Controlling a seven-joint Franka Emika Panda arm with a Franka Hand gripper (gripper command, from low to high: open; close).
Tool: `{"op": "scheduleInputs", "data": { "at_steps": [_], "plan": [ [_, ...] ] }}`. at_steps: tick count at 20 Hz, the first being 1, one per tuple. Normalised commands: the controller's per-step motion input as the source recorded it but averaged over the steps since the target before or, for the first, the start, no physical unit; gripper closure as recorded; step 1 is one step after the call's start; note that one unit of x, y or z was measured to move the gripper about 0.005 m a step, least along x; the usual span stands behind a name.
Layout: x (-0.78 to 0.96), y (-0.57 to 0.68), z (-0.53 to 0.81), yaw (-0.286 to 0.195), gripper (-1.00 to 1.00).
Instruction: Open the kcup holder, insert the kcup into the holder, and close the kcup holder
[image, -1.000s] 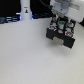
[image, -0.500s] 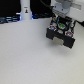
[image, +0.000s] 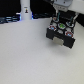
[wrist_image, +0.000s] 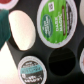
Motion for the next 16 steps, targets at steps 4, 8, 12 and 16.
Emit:
{"op": "scheduleInputs", "data": {
  "at_steps": [4,8,12,16],
  "plan": [
    [0.46,-0.6,0.19,0.061,-1.0],
    [0.5,-0.58,0.11,0.059,-1.0],
    [0.62,-0.5,0.02,0.044,-1.0],
    [0.67,-0.32,0.0,0.056,-1.0]
  ]
}}
